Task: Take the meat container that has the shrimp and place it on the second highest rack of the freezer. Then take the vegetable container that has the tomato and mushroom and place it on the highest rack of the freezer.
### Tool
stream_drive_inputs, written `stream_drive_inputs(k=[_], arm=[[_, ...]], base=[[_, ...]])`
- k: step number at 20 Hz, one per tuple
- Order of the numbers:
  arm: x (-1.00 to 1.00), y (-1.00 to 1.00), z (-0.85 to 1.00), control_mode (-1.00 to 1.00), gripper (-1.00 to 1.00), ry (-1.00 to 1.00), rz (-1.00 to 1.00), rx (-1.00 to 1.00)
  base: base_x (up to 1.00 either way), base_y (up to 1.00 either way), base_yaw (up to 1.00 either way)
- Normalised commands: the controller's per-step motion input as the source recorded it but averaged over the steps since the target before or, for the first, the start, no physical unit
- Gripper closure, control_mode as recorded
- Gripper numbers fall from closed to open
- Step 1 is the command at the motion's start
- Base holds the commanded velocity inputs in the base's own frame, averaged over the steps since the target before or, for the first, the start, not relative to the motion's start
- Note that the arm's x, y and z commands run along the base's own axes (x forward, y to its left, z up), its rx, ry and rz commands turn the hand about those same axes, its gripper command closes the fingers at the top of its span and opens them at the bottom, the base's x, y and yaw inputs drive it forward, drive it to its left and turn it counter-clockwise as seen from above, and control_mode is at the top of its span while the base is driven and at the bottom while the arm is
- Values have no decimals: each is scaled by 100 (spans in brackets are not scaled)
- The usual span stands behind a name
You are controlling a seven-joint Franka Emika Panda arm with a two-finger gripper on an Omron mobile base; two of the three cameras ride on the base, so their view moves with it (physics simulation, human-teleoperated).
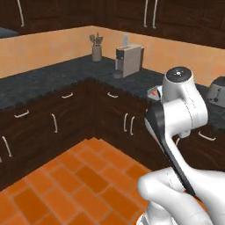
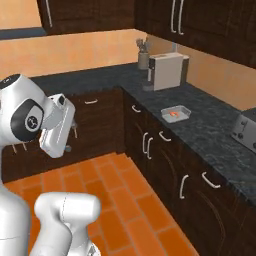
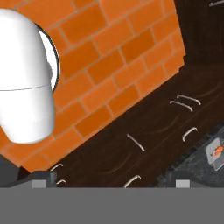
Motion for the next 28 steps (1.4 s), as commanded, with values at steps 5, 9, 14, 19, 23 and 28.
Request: stream_drive_inputs(k=[5,9,14,19,23,28], arm=[[0,0,0,100,-100,0,0,0],[0,0,0,100,-100,0,0,0],[0,0,0,100,-100,0,0,0],[0,0,0,100,-100,0,0,0],[0,0,0,100,-100,0,0,0],[29,0,-35,-100,-100,8,-4,5]], base=[[90,10,-65],[93,46,-65],[70,81,-69],[79,88,-62],[83,63,-42],[26,7,-9]])
